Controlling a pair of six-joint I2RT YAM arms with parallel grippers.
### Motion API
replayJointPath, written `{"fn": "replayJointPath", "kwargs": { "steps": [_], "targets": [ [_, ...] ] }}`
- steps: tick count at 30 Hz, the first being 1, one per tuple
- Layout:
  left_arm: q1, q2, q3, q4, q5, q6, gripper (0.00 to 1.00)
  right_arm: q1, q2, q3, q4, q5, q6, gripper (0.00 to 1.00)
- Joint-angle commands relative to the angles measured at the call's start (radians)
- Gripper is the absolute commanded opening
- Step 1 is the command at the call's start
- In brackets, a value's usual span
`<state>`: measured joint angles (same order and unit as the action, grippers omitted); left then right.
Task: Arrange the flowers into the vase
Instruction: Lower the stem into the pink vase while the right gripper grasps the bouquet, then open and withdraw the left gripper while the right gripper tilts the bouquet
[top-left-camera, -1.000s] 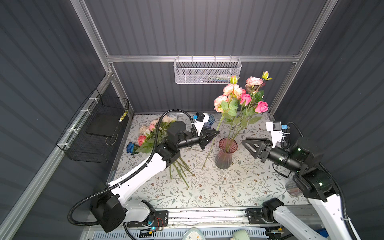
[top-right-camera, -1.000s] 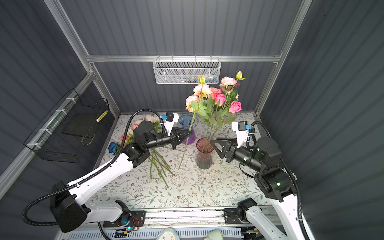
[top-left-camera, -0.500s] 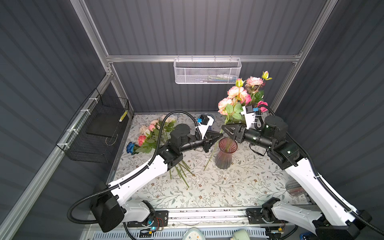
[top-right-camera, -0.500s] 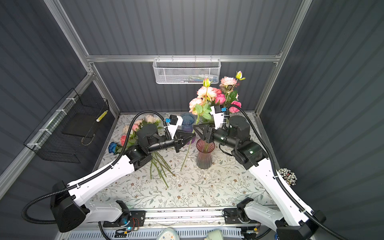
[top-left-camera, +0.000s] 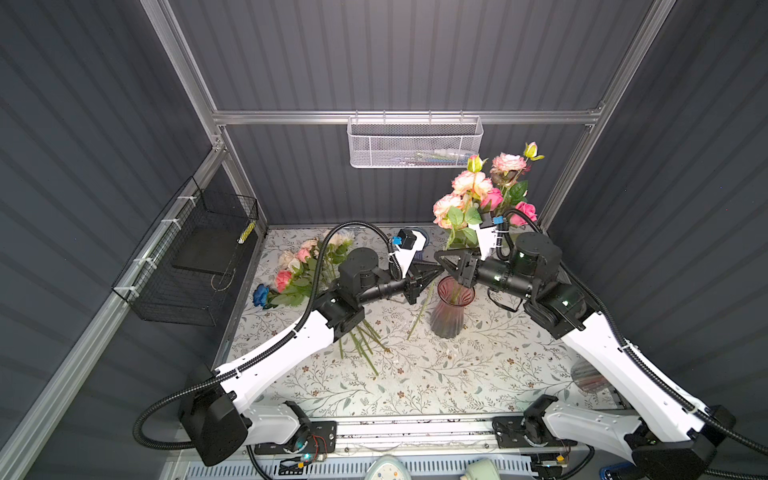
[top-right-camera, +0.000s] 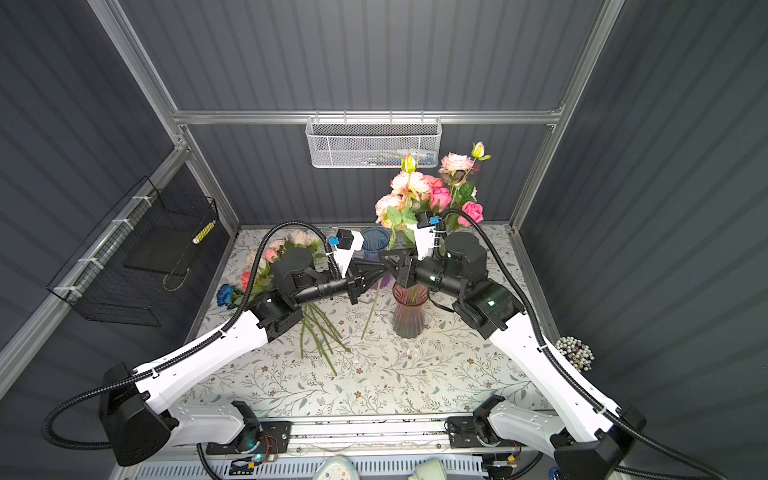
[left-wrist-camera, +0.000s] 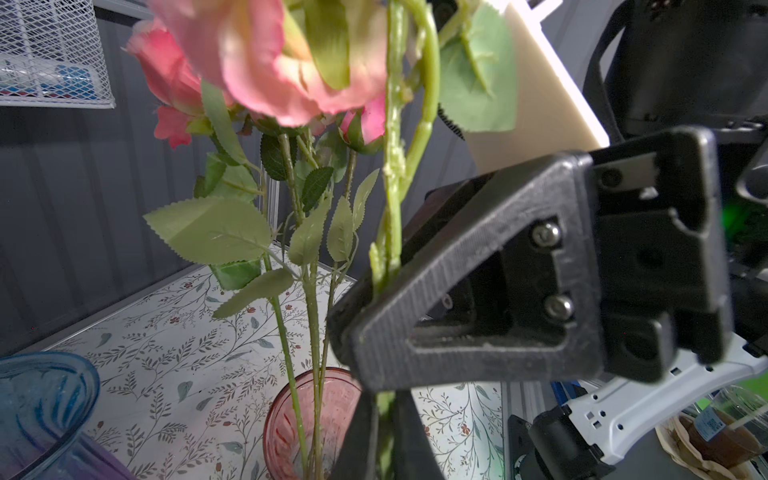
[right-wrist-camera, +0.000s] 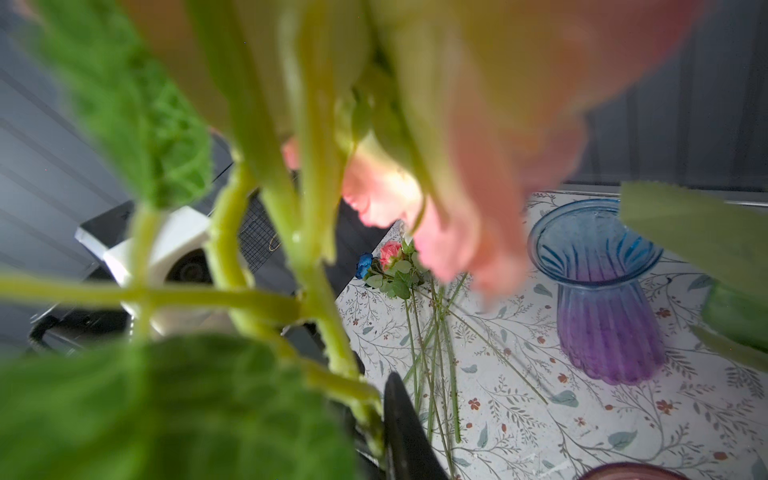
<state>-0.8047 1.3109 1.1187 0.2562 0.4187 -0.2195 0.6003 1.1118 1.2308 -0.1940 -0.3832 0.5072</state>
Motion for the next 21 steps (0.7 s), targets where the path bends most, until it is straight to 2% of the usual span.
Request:
{"fn": "replayJointPath", "kwargs": {
  "steps": [1, 2, 4, 7, 9, 14, 21],
  "targets": [
    [-0.006, -0.022, -0.007, 0.024, -0.016, 0.004, 0.13, 0.017, -0.010, 0.026, 0.028, 0.003, -0.028, 0.14],
    [-0.005, -0.020, -0.007, 0.027, -0.019, 0.000, 0.15, 0.019, -0.008, 0.026, 0.029, 0.001, -0.031, 0.14],
    [-0.005, -0.018, -0.008, 0.022, -0.028, -0.005, 0.33, 0.022, -0.009, 0.024, 0.029, 0.009, -0.035, 0.13],
    [-0.004, -0.021, -0.014, 0.016, -0.034, -0.002, 0.36, 0.024, -0.013, 0.024, 0.034, 0.019, -0.041, 0.13],
    [-0.005, -0.031, -0.016, 0.007, -0.042, 0.003, 0.49, 0.026, -0.017, 0.033, 0.032, 0.029, -0.049, 0.13],
    [-0.004, -0.117, -0.034, -0.083, -0.092, 0.067, 0.55, 0.027, -0.026, 0.088, -0.025, 0.129, -0.117, 0.12],
    [-0.005, -0.329, -0.136, -0.185, -0.308, 0.110, 0.66, 0.027, -0.066, 0.151, -0.054, 0.243, -0.214, 0.12]
  ]
}}
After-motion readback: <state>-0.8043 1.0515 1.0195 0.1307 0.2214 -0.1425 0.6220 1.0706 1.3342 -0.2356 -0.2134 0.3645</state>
